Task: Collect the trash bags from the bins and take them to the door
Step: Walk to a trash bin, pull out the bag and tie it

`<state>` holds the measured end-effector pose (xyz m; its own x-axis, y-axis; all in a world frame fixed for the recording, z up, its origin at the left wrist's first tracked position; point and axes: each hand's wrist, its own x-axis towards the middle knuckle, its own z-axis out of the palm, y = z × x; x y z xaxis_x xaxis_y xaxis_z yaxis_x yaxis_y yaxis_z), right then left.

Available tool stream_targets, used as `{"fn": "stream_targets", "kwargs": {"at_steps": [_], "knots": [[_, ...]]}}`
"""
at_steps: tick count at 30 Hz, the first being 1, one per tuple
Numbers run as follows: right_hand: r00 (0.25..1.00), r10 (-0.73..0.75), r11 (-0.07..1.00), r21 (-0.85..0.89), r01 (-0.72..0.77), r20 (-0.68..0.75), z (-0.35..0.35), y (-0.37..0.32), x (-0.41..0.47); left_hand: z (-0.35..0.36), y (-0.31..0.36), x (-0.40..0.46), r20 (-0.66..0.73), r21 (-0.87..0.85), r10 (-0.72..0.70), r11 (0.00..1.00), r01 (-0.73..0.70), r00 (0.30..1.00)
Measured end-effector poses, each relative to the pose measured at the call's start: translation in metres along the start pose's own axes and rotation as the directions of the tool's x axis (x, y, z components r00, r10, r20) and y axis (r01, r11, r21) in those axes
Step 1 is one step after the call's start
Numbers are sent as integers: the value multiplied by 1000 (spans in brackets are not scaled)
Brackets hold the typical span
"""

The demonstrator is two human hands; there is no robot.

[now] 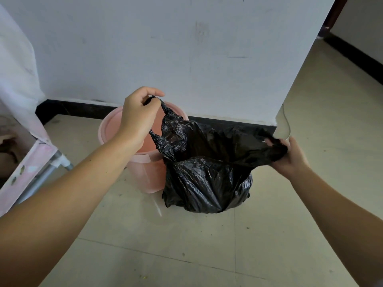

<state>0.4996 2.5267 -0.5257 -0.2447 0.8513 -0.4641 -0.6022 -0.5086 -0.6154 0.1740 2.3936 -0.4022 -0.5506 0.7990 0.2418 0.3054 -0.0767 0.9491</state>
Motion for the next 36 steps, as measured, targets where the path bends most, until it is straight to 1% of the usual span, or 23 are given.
{"fn": "stream_targets", "kwargs": {"at_steps": [2, 4, 5, 7, 9, 11, 12, 14, 16, 17, 18, 20, 22, 23, 25, 26, 27, 28, 29, 30, 33, 34, 36], "knots": [[989, -125, 992, 4, 125, -83, 10, -15, 2, -1, -1, 0, 13, 12, 11, 1000, -11, 1000], [989, -135, 979, -160, 124, -60, 20, -30, -5, -4, -2, 1, 26, 30, 23, 999, -24, 999], [996, -89, 948, -309, 77, -26, 25, -36, -12, -5, -2, 2, 32, 35, 26, 999, -28, 999], [999, 50, 784, -620, -42, -5, 32, -41, -24, -5, -2, 3, 42, 39, 34, 999, -35, 999], [983, 180, 628, -767, -130, -19, 34, -38, -33, -4, -2, 2, 52, 38, 43, 998, -45, 998], [975, 222, 593, -793, -141, -7, 38, -34, -38, -2, 0, 2, 57, 37, 45, 998, -47, 997], [982, 191, 596, -796, -110, 7, 42, -34, -40, -2, 2, 1, 58, 37, 44, 998, -46, 997], [998, -28, 618, -784, 62, 57, 55, -42, -43, -1, 5, 1, 66, 69, 66, 995, -70, 996], [946, -305, 654, -699, 290, 107, 73, -55, -50, -1, 12, -3, 120, 169, 140, 973, -159, 983], [911, -385, 684, -618, 388, 147, 83, -61, -57, -1, 17, -6, 166, 227, 195, 946, -229, 967], [892, -401, 733, -510, 450, 210, 93, -64, -66, -2, 22, -9, 216, 261, 252, 916, -304, 943], [867, -326, 828, -329, 455, 377, 112, -58, -78, -2, 31, -16, 327, 253, 331, 872, -419, 885], [830, -214, 803, -391, 449, 515, 126, -40, -89, 3, 38, -23, 415, 224, 385, 835, -503, 824], [814, -137, 714, -513, 476, 565, 132, -29, -94, 6, 41, -26, 445, 222, 428, 798, -561, 786], [778, 97, 396, -741, 543, 621, 139, -9, -98, 16, 44, -32, 486, 207, 528, 705, -679, 696], [758, 226, 238, -790, 566, 611, 142, 3, -101, 21, 45, -36, 505, 187, 551, 681, -708, 664], [747, 297, 112, -799, 591, 595, 143, 15, -103, 26, 43, -39, 528, 167, 553, 676, -717, 644], [748, 323, 30, -796, 604, 580, 146, 28, -105, 32, 40, -43, 550, 149, 533, 694, -704, 642], [754, 322, 19, -800, 599, 572, 149, 37, -106, 37, 37, -46, 562, 125, 506, 730, -672, 654], [765, 308, 43, -812, 583, 566, 151, 44, -106, 42, 34, -49, 562, 85, 479, 778, -623, 675], [833, 138, 109, -844, 525, 535, 156, 49, -104, 51, 24, -49, 508, -34, 426, 878, -477, 749], [843, 117, 158, -848, 506, 525, 156, 46, -102, 54, 19, -48, 509, -49, 374, 912, -407, 776], [844, 120, 306, -828, 469, 522, 153, 39, -97, 55, 6, -47, 590, -91, 162, 987, -134, 791]]}}
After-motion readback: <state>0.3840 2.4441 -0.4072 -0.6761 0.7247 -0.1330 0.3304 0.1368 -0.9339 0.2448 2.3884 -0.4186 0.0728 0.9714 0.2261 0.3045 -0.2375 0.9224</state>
